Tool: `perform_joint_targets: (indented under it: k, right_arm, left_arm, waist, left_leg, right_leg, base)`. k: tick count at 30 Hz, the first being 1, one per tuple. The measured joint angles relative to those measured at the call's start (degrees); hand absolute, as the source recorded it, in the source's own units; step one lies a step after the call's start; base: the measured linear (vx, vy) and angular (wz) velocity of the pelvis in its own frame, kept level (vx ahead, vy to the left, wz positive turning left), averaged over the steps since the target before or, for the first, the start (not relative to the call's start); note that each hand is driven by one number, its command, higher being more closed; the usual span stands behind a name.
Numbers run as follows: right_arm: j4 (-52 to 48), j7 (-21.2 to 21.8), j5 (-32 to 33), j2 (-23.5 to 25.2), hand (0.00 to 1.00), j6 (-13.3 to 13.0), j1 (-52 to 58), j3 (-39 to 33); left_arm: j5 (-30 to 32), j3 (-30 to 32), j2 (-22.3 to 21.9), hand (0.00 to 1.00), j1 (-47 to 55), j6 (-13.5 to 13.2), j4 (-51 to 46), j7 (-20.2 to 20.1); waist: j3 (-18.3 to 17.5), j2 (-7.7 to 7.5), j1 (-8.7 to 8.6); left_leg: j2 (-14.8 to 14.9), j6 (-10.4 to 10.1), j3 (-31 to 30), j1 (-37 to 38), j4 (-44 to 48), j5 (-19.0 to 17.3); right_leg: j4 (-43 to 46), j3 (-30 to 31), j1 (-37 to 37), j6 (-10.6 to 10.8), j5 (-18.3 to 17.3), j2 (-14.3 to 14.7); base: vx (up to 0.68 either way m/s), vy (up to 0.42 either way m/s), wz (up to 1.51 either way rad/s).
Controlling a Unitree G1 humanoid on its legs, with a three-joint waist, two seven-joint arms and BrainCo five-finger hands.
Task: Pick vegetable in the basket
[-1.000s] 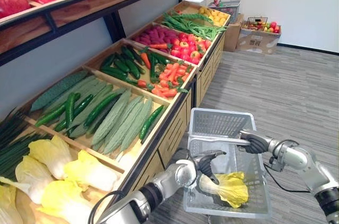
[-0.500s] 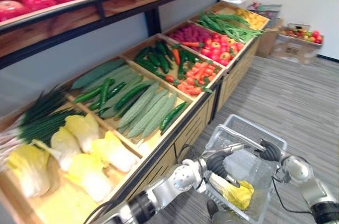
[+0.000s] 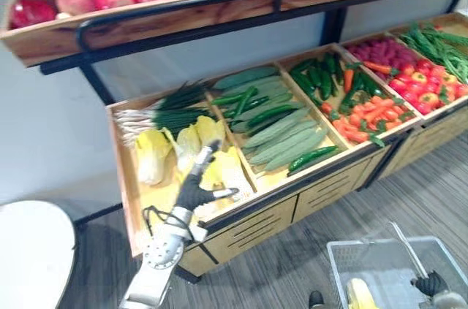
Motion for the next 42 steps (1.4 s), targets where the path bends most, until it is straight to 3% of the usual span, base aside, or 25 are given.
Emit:
perform_joint_targets:
  k: [5,10,16,20,26,29,31,34,37,42]
  right_arm:
    - [0.06,-3.20,5.11,3.31,1.00,1.44,1.52,-7.00]
    - [0.04,-5.33,5.74,6.41,1.00,2.63,1.80,-8.48]
    - [0.00,-5.86,5.68,9.64,1.00,3.11,1.74,-8.46]
    - [0.13,-5.78,5.65,12.69,1.00,3.11,1.92,-8.47]
    - [2.30,-5.95,5.60,13.23,1.00,3.03,1.63,-8.47]
    - [2.30,-6.56,5.57,13.21,1.00,3.02,1.55,-8.20]
    - [2.31,-6.93,5.55,13.18,1.00,2.98,1.30,-7.87]
    - [2.31,-6.97,5.53,13.08,1.00,2.91,1.06,-6.89]
    - [2.31,-7.04,5.49,13.04,1.00,2.19,1.11,-6.17]
    - [2.30,-7.19,5.54,13.04,1.00,1.74,1.21,-6.19]
  left_arm:
    - [-1.28,12.73,-4.29,0.00,1.98,-0.11,4.26,12.07]
    - [-0.19,23.02,-6.03,0.00,2.51,-1.53,20.32,26.54]
    - [1.91,27.18,-7.98,0.00,4.64,-1.20,38.75,34.04]
    - [2.04,32.56,-10.40,0.00,4.70,0.60,52.21,39.25]
    - [3.16,38.86,-11.57,0.00,4.74,5.74,64.26,37.17]
    - [3.06,39.26,-12.01,0.00,4.67,9.78,66.16,31.44]
    - [3.09,37.75,-11.96,0.00,4.45,12.89,66.94,24.44]
    - [3.07,33.82,-12.14,0.00,4.46,13.87,67.94,17.73]
    - [3.03,30.62,-12.27,0.00,4.46,13.77,67.94,14.39]
    - [2.94,26.73,-12.38,0.00,4.49,13.48,67.93,12.06]
  waist:
    - [-0.35,-0.06,0.94]
    - [-1.15,-0.24,2.63]
    - [-1.76,-1.17,2.93]
    - [-2.40,-1.88,3.13]
    - [-2.33,-1.72,3.42]
    - [-2.16,-1.49,3.47]
    - [-2.01,-1.20,3.39]
    - [-1.88,-0.87,3.30]
    - [-1.73,-0.76,3.30]
    - [-1.39,-0.47,2.96]
  left_leg:
    - [-0.28,-0.20,-4.33,-1.54,-0.83,1.14]
    - [-0.01,-0.13,-6.80,-1.50,-0.82,1.76]
    - [-0.08,-0.11,-7.92,-0.89,-0.91,1.77]
    - [0.01,-0.41,-7.59,0.15,-1.93,1.61]
    - [0.06,-0.27,-6.61,1.43,-2.08,1.33]
    - [0.10,-0.33,-6.28,1.42,-2.09,1.26]
    - [0.20,-0.44,-5.99,1.56,-2.07,1.19]
    - [0.39,-0.55,-5.16,1.96,-1.98,1.03]
    - [0.70,-1.14,-4.51,2.39,-1.81,0.48]
    - [0.76,-1.20,-3.89,2.53,-1.82,0.24]
  right_leg:
    - [-0.91,-3.94,0.87,-0.45,-0.71,-0.53]
    - [-2.04,-6.38,2.90,-0.46,-0.71,-0.36]
    - [-3.46,-7.39,4.61,-0.27,-0.57,-0.30]
    - [-4.68,-7.32,5.78,-0.15,-0.49,0.08]
    - [-5.59,-6.60,6.66,0.20,-0.27,0.38]
    - [-5.60,-6.24,6.65,0.38,-0.16,0.48]
    - [-5.56,-5.93,6.65,0.36,-0.17,0.58]
    - [-5.43,-5.16,6.55,0.28,-0.22,0.79]
    - [-5.19,-4.35,6.50,0.08,-0.39,1.07]
    - [-5.17,-3.85,6.37,0.33,-0.58,1.14]
  base:
    - [-0.03,-0.036,0.40]
    - [0.00,-0.031,0.24]
    - [0.01,-0.008,0.10]
    - [0.00,-0.014,-0.04]
    - [0.01,-0.004,-0.07]
    - [0.00,-0.008,-0.06]
    - [-0.03,-0.017,-0.06]
    - [-0.03,-0.015,-0.13]
    - [-0.04,-0.021,-0.13]
    - [-0.01,-0.009,-0.05]
